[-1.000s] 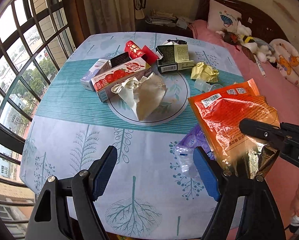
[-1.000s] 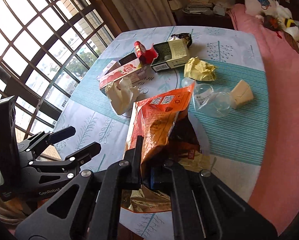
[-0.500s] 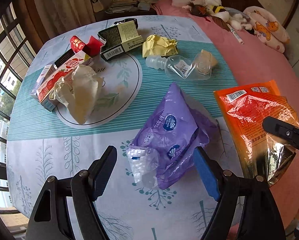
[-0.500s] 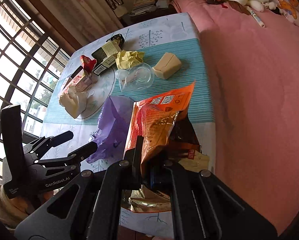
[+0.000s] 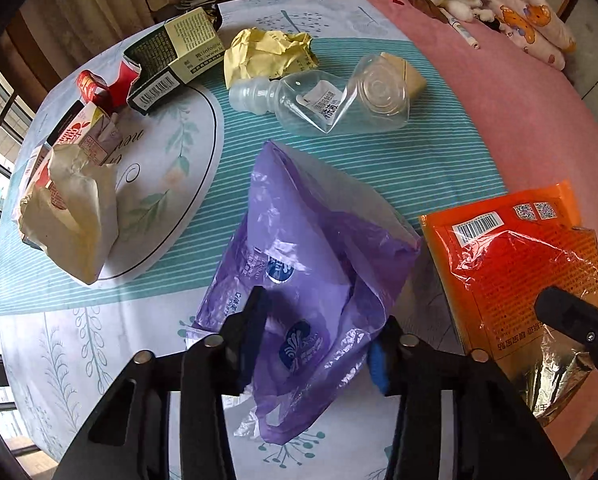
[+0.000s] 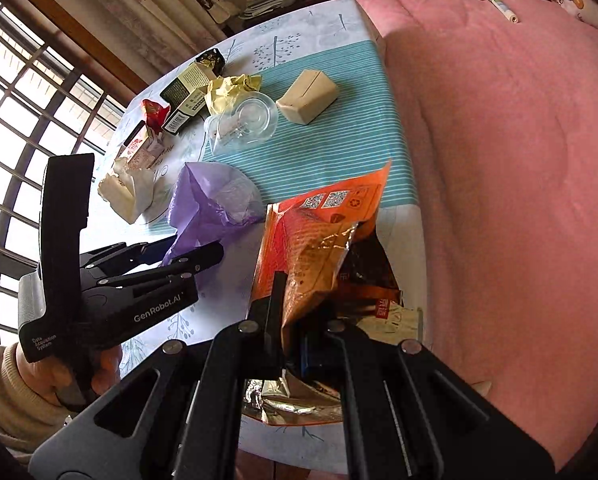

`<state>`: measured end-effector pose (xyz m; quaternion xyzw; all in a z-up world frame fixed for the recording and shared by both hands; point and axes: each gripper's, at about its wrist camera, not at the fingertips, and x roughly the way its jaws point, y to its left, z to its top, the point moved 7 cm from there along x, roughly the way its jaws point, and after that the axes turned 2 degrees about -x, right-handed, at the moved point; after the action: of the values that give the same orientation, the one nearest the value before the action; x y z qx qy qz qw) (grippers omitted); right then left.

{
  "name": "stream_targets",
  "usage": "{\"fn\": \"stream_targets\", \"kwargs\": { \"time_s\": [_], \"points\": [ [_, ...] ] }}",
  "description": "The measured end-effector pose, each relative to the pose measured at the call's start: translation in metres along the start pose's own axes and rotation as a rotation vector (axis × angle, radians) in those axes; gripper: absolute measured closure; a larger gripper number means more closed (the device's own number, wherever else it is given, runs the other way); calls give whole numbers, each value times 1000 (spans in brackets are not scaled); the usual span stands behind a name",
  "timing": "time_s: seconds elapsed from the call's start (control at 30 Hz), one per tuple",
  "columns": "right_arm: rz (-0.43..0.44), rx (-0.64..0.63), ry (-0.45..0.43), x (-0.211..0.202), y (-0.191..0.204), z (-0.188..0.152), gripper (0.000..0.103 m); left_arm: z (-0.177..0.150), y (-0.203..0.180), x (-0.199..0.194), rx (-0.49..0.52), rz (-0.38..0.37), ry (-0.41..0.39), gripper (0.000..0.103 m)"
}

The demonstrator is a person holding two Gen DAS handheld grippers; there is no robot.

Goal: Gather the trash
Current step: 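Grasp the orange snack bag with the right tool while the left tool grasps the purple bag, then lower both bags over the bin and open both tools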

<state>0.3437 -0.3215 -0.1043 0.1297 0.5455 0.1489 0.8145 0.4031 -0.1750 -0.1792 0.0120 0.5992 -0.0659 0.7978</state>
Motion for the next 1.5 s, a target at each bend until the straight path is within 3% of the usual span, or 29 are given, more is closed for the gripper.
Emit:
{"fn": "stream_targets", "kwargs": {
  "time_s": [0.07,0.17,0.47,0.77,1.13,1.5],
  "points": [
    [6,2,0,1,1,0,100,1,2,-6,-10,-2,-26,80],
    [16,0,3,3,5,-1,100,-1,6,-14,-14,1,-48,87],
    [45,-52,3,1,38,-14,100,-34,30,-54,-80,8,-100,88],
    [65,-90,-27,-16,91,-50,100,-103,58,-116,-80,9,-151,88],
    [70,-90,-55,-57,158,-155,100,-214,91,-189,-31,3,-194,88],
    [72,-71,-31,-66,195,-267,100,-317,127,-196,-7,-4,-173,88]
  ]
}}
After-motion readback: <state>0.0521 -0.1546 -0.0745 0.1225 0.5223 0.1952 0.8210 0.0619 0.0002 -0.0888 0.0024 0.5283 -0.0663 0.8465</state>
